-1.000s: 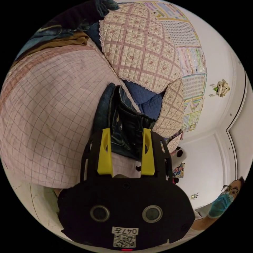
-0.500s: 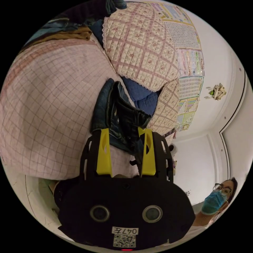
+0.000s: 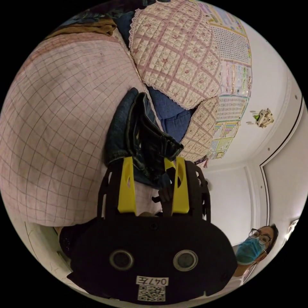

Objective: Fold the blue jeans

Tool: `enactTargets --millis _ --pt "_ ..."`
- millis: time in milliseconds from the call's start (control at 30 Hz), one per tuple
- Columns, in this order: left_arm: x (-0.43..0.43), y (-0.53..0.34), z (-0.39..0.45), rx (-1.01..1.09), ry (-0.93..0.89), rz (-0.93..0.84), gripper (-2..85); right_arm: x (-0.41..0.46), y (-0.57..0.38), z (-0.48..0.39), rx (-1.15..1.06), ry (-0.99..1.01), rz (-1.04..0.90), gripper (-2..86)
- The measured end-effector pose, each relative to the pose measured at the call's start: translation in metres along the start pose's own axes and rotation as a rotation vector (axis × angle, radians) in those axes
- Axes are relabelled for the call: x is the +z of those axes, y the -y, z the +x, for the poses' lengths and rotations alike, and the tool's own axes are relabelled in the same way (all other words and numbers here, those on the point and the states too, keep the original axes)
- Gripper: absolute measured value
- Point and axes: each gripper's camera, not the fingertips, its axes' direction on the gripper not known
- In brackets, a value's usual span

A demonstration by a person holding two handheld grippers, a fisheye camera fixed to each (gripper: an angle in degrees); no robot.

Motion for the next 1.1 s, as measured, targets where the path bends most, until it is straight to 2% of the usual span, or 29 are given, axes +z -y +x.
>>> enactTargets --millis 200,333,500,633,700,833,900,1000,1100 --pt "0.007 0.020 0.004 -0.002 -0.006 0.021 6.7 -0.028 -0.010 -0.014 -0.100 -0.027 -0.048 1.3" --pt "0.010 0.034 0.008 0.007 -0.041 0.039 0.3 -0.049 -0.020 -0.024 -0.182 -0.122 -0.084 5.4" --pt "0.018 0.058 0.028 0.060 -0.055 0.039 -0.9 -0.066 -0.036 -0.037 -0.324 -0.272 -0.143 6.5" --pt "0.025 0.070 0.046 0.111 -0.061 0.032 -0.9 -0.095 -0.051 -0.030 -0.354 -0.440 -0.157 3.0" --pt "0.021 0.079 0.061 0.170 -0.088 0.039 -0.7 -0.127 -0.053 -0.015 -0.306 -0.432 -0.124 1.8" --pt "0.009 0.083 0.097 0.296 -0.094 0.072 1.7 -0.253 -0.062 0.060 -0.065 -0.482 0.091 0.9" --pt "-0.002 0.084 0.119 0.355 0.050 0.119 6.6 -0.325 -0.081 0.110 0.107 -0.438 0.208 0.9" --pt "-0.004 0.101 0.123 0.329 0.270 0.129 12.3 -0.443 -0.138 0.184 0.364 -0.377 0.388 1.0" --pt "-0.002 0.129 0.103 0.254 0.339 0.109 14.6 -0.544 -0.222 0.244 0.595 -0.385 0.509 1.2"
